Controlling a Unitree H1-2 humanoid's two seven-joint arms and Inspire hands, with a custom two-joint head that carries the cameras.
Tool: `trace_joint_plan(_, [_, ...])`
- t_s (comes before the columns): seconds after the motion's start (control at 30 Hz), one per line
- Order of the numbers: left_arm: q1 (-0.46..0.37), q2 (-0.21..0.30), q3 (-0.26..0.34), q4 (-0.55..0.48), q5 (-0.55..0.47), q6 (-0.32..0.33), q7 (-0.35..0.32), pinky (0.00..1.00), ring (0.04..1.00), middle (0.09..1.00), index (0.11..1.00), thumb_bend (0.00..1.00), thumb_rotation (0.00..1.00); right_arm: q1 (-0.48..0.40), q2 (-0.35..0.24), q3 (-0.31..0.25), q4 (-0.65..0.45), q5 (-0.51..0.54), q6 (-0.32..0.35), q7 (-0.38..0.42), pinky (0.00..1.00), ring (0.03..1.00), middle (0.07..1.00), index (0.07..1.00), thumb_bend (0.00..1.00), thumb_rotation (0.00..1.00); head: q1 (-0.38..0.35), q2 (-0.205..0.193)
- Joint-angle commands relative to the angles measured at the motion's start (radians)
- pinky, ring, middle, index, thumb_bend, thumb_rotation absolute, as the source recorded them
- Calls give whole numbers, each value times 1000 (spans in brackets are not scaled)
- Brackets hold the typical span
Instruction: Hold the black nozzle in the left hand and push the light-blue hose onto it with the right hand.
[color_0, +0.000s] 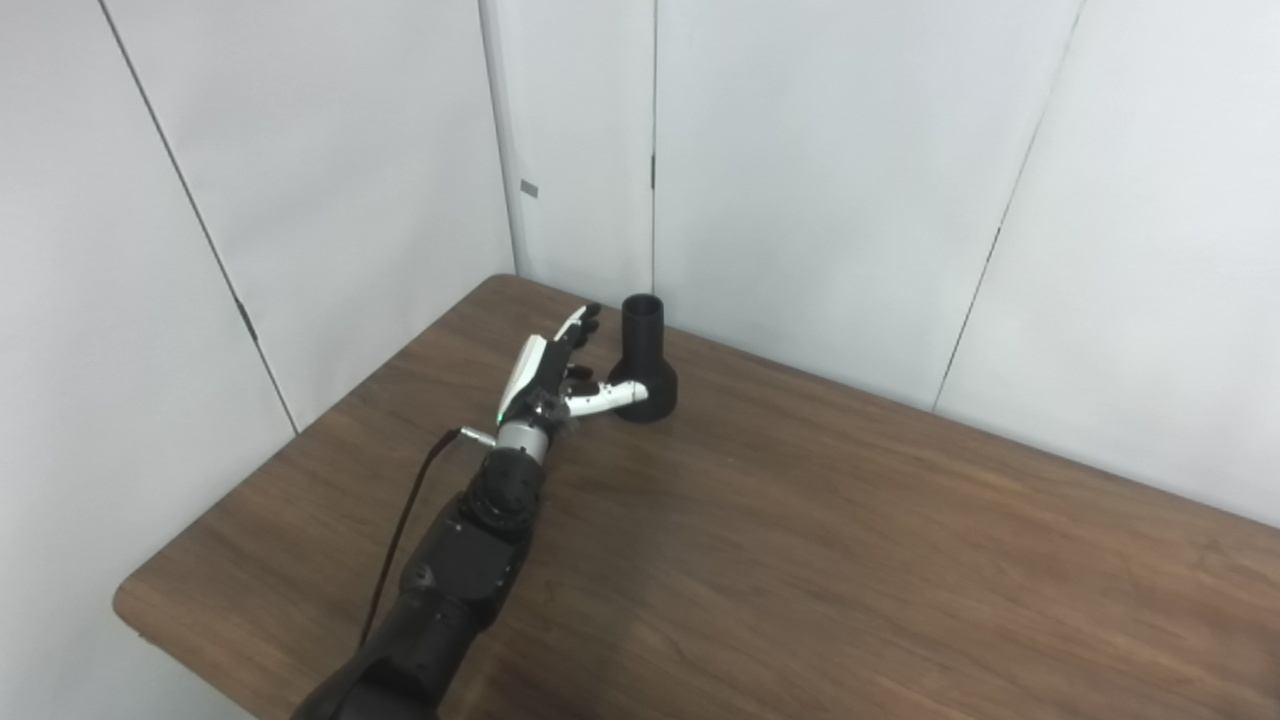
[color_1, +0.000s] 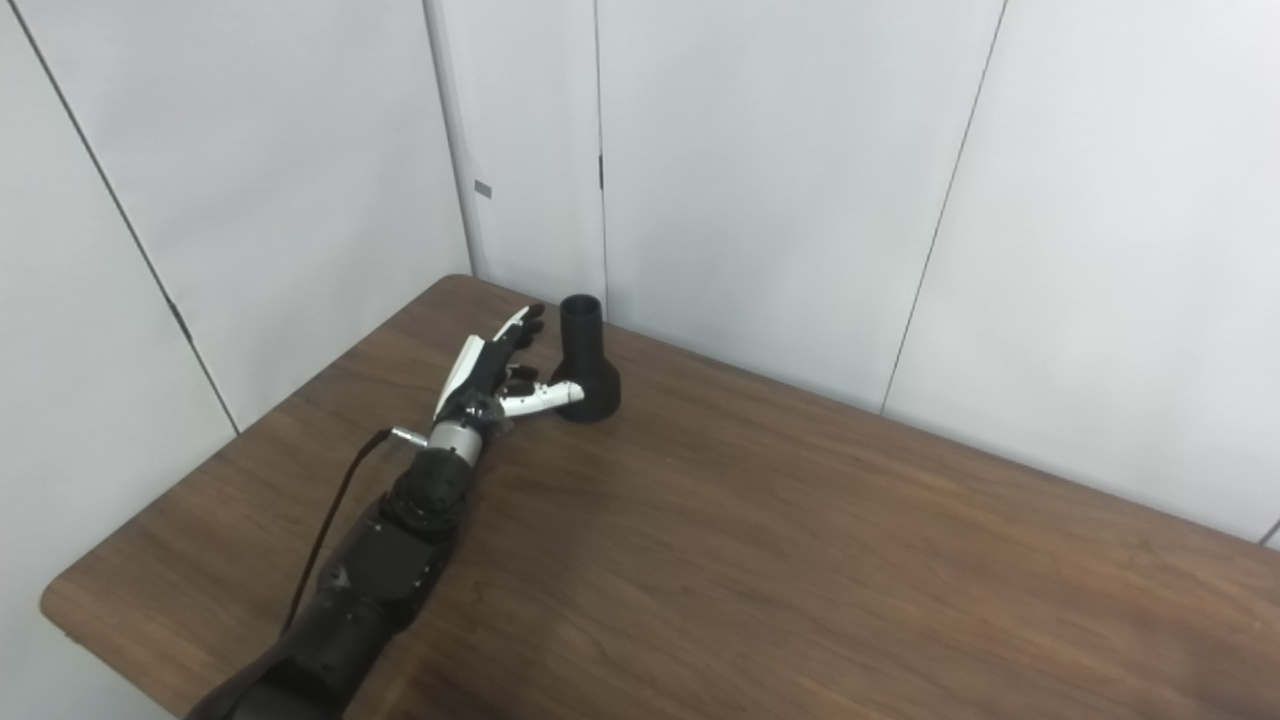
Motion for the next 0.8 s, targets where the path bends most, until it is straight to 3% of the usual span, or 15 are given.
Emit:
trace_joint_plan(0.0, [-28,19,-8,-22,-11,45,-35,892,918,918,950,1000,296,52,36,12,11,7,1,-1,403,529,556,487,503,176,1,0])
trace_joint_plan(0.17, [-30,24,-39,-19,-3,30,-62,909,915,891,930,1000,285,57,38,16,5,-4,-4,-3,406,536,562,488,502,177,-9,2])
trace_joint_plan(0.3, [-33,32,-73,-10,24,9,-58,867,888,867,905,1000,296,61,41,17,-2,-1,-3,-1,412,543,570,488,503,177,-16,5])
trace_joint_plan(0.4, [-39,45,-120,-27,88,58,-46,893,903,856,891,1000,340,64,46,14,-13,8,14,-5,414,542,567,488,503,176,-19,6])
trace_joint_plan(0.6, [-55,46,-145,-50,123,136,-47,997,973,856,875,1000,344,67,50,12,-16,1,16,-8,412,537,563,488,503,177,-23,8])
trace_joint_plan(0.77, [-68,46,-154,-34,128,147,-61,999,963,857,886,1000,347,69,50,14,-22,-6,15,-10,407,535,562,488,503,177,-25,8])
